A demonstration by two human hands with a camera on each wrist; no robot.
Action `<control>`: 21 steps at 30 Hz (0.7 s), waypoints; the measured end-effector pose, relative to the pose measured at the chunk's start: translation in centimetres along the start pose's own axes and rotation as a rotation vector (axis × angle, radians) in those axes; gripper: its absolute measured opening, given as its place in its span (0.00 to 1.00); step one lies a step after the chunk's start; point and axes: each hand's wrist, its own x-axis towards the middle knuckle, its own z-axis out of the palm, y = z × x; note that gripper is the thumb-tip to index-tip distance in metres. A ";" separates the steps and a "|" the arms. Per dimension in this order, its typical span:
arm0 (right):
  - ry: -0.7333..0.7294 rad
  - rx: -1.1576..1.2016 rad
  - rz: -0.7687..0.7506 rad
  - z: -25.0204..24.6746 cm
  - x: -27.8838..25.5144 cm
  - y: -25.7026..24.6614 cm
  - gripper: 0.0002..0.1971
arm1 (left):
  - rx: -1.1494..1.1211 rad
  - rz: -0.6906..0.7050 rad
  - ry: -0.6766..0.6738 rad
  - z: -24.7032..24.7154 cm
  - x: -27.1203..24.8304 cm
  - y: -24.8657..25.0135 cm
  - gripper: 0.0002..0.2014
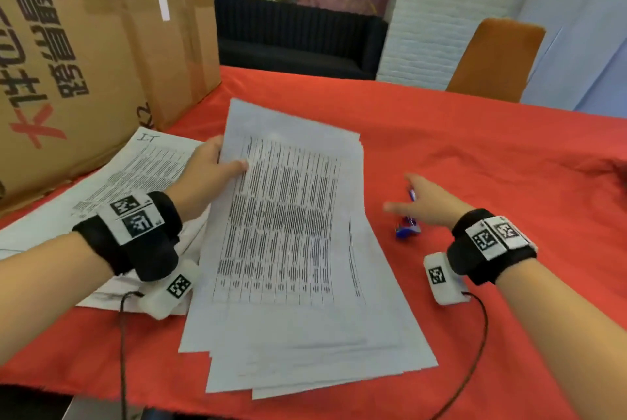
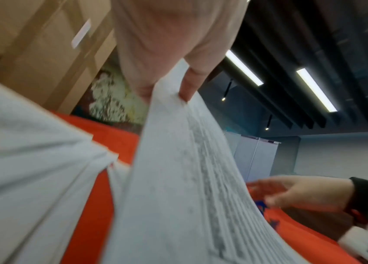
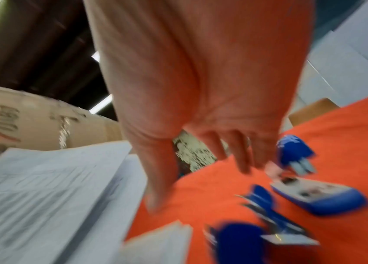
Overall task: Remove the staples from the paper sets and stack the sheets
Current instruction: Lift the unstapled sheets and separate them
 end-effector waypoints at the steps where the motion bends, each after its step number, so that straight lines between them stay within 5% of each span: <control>1: 0.032 0.217 -0.054 -0.4 0.1 -0.9 0.51 | -0.022 0.052 0.013 0.0 0.2 1.1 0.11; 4: -0.127 0.821 -0.124 -1.3 -0.5 -4.9 0.52 | -0.103 0.215 0.063 0.2 1.0 4.2 0.13; 7: -0.054 1.047 -0.337 -2.7 -1.1 -9.2 0.16 | -0.104 0.385 0.161 0.9 1.8 7.6 0.11; 10: 0.164 1.126 -0.560 -6.1 -1.2 -12.9 0.19 | -0.087 0.565 0.234 1.3 3.0 10.9 0.12; 13: 0.233 1.125 -0.644 -8.5 -0.8 -14.6 0.21 | -0.075 0.671 0.336 1.0 3.8 13.4 0.12; 21: 0.051 1.132 -0.512 -3.6 0.2 -10.8 0.24 | 0.091 0.358 0.264 2.2 3.4 6.9 0.16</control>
